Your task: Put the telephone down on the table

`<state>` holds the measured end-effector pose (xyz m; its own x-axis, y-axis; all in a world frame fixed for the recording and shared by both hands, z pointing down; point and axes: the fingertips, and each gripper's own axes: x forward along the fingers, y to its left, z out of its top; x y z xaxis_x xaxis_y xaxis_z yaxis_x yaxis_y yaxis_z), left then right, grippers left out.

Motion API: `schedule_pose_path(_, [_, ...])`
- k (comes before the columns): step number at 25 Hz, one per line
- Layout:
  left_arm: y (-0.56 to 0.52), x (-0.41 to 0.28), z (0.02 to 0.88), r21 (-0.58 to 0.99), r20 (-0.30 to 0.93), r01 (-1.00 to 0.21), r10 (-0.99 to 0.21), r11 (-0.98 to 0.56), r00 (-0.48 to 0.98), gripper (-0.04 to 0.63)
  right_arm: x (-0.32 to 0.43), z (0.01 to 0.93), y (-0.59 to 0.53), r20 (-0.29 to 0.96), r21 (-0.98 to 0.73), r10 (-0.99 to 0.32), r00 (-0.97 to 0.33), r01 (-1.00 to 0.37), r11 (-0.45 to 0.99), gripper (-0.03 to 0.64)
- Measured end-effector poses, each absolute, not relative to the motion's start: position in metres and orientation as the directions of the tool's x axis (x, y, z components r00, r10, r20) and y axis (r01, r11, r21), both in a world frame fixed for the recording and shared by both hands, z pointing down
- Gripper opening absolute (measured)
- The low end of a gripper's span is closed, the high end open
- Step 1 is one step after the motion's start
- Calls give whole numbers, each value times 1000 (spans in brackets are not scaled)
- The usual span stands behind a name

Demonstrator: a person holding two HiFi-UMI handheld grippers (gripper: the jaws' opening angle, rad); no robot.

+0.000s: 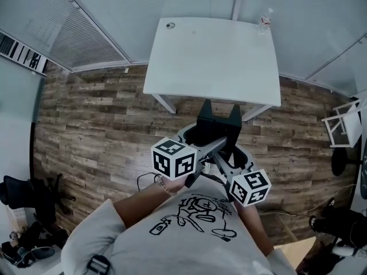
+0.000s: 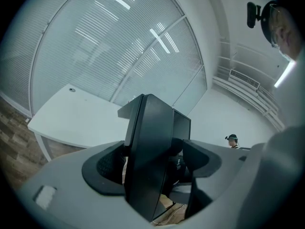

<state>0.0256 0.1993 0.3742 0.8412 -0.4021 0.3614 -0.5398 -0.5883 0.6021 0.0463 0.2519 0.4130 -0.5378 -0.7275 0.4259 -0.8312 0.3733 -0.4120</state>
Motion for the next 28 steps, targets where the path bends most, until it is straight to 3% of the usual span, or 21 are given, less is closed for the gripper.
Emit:
schedule_pose_path(10, [142,25,386,619,363,-524,-379,-586,851,370,46,423,195,445,-414,-727,-524,-840,352,235])
schedule_pose_path(28, [-56,18,384,637,362,-510,-360,-579,860,370,37,419,-2,469,-415,-721,-510,-848,331,235])
